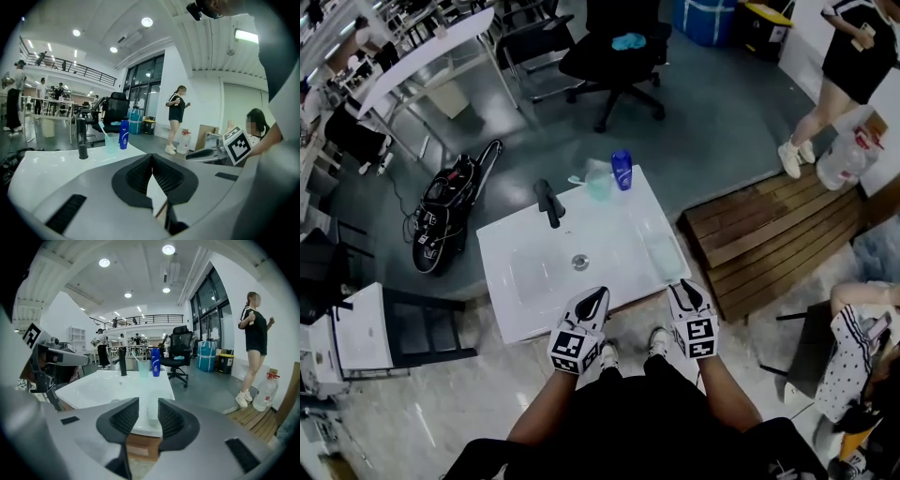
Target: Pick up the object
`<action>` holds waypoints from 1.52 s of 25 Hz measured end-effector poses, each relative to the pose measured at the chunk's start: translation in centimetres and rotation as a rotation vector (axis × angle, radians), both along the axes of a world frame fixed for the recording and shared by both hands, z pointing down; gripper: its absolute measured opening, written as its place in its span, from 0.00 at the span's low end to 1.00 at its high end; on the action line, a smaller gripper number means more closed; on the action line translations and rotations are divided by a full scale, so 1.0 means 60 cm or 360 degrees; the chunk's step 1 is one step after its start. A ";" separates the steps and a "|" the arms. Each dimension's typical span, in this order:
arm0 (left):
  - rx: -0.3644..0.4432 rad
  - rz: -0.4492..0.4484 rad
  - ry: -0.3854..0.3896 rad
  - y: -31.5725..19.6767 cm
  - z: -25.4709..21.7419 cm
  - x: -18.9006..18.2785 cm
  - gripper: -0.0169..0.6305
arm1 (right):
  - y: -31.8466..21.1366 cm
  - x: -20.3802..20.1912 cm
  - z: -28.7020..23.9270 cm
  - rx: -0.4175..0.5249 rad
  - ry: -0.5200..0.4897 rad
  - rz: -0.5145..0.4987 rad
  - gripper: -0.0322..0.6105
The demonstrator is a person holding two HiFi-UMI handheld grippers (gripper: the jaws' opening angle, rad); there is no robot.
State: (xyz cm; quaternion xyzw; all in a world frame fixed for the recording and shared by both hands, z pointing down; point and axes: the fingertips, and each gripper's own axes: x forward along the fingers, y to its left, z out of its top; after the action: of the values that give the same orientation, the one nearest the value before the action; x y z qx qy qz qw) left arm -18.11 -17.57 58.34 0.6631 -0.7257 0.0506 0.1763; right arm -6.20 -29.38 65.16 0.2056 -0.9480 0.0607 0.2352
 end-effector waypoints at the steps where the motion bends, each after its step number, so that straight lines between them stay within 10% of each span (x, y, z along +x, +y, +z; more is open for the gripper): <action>1: -0.0005 -0.0008 0.0004 0.001 0.002 -0.001 0.06 | -0.001 -0.002 0.007 -0.0010 0.0016 -0.0005 0.28; 12: -0.0043 -0.0061 -0.0003 -0.003 0.007 -0.012 0.06 | -0.034 -0.022 0.096 -0.0165 0.0158 -0.0022 0.66; 38: -0.0081 -0.0190 -0.0007 0.021 0.014 -0.040 0.06 | -0.079 -0.062 0.154 -0.0107 0.0329 -0.0074 0.66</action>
State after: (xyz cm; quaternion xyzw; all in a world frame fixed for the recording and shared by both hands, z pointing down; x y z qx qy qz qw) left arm -20.51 -16.31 59.19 0.6138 -0.7629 0.0599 0.1942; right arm -9.89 -34.09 74.38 0.1808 -0.9206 0.0657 0.3397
